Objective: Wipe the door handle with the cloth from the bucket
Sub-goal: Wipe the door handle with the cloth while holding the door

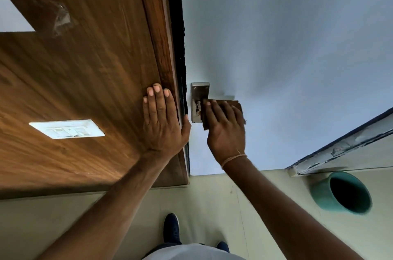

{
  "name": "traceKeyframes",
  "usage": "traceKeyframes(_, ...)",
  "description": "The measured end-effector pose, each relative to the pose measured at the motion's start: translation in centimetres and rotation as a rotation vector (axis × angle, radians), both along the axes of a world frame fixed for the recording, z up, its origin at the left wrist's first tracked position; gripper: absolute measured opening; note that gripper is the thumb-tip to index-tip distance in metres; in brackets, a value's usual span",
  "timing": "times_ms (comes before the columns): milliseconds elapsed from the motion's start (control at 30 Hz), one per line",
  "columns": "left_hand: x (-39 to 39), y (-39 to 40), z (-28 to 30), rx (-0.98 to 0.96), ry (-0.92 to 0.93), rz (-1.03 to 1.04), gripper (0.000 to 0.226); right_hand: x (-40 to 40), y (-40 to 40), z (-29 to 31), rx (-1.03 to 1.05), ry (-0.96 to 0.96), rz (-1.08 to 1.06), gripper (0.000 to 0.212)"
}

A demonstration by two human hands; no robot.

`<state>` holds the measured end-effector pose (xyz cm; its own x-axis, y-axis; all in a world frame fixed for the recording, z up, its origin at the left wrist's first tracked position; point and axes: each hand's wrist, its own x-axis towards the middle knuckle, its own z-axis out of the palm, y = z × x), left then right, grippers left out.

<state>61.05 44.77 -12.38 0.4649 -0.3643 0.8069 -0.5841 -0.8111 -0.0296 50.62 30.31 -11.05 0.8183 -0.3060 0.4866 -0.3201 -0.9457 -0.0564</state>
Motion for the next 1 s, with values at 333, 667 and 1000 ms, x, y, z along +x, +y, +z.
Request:
traceKeyframes(333, 0.2, -0.1, -0.2, -0.020, -0.009, -0.004, 0.105, -0.4, -0.3, -0.6, 0.031, -0.050, 0.041, 0.057)
traceKeyframes(667, 0.7, 0.7, -0.5, 0.021, -0.047, -0.012, 0.105, -1.5, -1.8, -1.5, 0.041, -0.077, 0.064, 0.059)
traceKeyframes(1000, 0.6, 1.0, -0.3, 0.035, -0.057, -0.019, 0.102, -0.3, 1.0, -1.1, 0.047, -0.102, 0.045, 0.060)
